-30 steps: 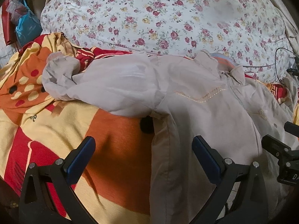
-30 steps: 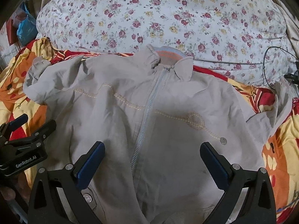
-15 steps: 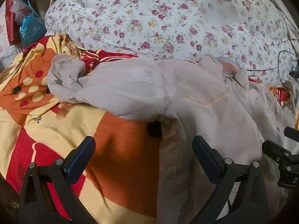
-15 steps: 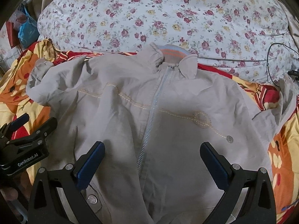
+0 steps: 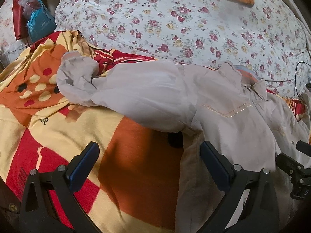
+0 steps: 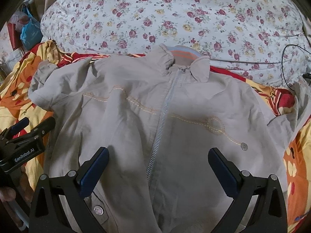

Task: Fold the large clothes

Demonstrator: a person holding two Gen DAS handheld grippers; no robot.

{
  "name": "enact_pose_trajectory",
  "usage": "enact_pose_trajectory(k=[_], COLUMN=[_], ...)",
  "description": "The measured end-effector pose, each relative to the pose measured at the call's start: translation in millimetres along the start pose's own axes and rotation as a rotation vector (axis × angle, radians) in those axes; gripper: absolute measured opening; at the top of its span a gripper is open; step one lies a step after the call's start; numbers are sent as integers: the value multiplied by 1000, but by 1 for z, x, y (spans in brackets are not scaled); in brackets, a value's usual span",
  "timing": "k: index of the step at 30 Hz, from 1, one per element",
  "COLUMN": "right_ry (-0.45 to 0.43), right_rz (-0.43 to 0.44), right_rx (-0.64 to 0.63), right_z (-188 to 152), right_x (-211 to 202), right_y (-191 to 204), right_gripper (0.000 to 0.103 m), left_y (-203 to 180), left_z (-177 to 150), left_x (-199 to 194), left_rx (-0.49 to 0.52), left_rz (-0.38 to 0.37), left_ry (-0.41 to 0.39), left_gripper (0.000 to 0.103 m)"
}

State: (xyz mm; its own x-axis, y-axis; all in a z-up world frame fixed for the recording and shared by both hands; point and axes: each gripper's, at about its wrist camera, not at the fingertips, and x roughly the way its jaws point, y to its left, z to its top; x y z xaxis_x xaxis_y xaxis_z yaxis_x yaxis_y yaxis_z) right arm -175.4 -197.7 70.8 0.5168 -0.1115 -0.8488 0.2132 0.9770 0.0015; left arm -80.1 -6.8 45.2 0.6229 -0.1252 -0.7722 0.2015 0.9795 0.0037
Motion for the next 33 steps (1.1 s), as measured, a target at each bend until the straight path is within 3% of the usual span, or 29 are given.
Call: enact_pose_trajectory(k=[7,13,15,26,29,31,33], right_ry=[-5,-6,-3,37,49,55,65], right_rz=[19,51,61,90,94,94,95], right_rx=[-36,-29,-29,-41,-45,-43,-36], right_z=[3,6,5,3,3,3,3], right_x=[2,0,1,7,10,13,17], right_y=[6,2,3,8,7,7,6], right_gripper=[102,102,102,102,102,102,102], left_y=[27,85,109,198,206,209,211], left_z=[18,57,74,118,121,123,125], left_x=[2,5,14,101,119,127,134], left_rx=[-70,-187,-224,-406,-434,-436,-439], left_rz=[-13,54,121,235,210,192,173], left_ry=[39,13,3,45,65,67,89], left_gripper=[103,103,103,101,88,63,10])
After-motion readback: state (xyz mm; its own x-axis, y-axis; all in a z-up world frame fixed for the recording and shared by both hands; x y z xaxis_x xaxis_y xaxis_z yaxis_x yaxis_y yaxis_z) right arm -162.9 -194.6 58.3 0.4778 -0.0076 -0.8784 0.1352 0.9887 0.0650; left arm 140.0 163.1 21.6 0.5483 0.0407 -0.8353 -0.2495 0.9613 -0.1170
